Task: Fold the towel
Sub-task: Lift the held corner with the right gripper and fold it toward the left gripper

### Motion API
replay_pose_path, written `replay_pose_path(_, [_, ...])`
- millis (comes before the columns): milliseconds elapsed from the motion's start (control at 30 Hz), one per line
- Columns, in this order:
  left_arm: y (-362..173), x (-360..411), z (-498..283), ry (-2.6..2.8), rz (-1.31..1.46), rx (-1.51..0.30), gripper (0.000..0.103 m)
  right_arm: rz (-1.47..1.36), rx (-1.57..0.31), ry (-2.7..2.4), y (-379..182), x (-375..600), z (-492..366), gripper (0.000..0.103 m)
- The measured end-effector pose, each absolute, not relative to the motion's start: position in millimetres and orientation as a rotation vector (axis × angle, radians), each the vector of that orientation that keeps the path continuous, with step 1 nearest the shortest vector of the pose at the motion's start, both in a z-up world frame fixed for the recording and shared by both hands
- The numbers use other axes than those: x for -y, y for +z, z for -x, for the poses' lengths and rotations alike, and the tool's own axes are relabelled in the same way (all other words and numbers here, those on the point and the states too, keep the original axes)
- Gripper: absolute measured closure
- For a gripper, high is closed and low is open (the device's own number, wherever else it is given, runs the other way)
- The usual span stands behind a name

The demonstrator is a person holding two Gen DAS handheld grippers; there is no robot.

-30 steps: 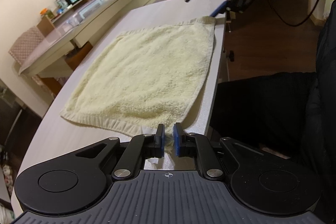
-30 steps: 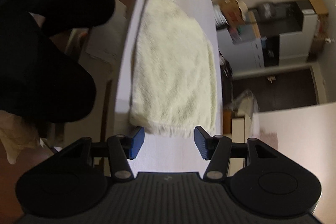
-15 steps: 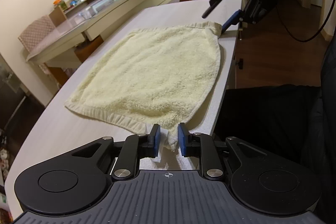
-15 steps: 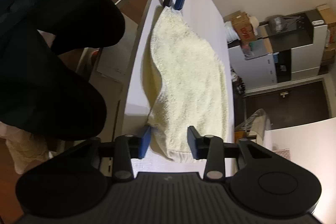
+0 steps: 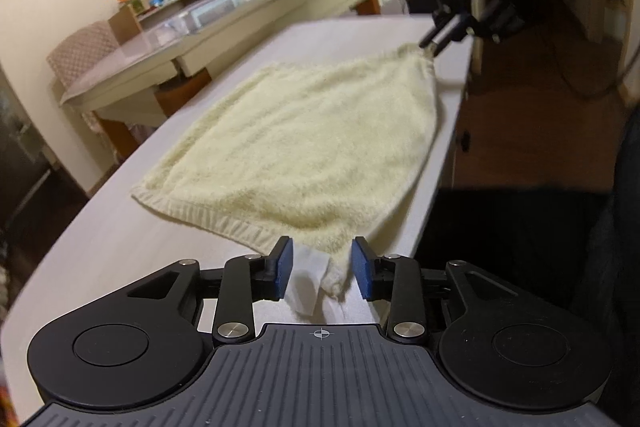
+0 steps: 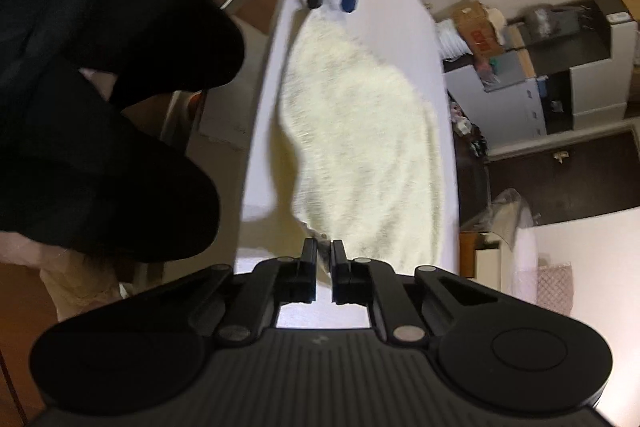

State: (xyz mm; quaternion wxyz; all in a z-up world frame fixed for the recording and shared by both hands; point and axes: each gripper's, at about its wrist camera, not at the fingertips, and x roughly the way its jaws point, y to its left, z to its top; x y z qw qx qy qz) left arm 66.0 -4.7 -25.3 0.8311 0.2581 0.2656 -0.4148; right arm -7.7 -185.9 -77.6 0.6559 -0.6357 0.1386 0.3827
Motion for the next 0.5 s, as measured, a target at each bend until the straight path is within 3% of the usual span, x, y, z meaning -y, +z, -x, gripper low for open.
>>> replay_pose_path(500, [-40, 12, -64, -0.862, -0.652, -0.539, 0.066, 1.259, -0.262, 0.743, -27, 180, -20, 0.096])
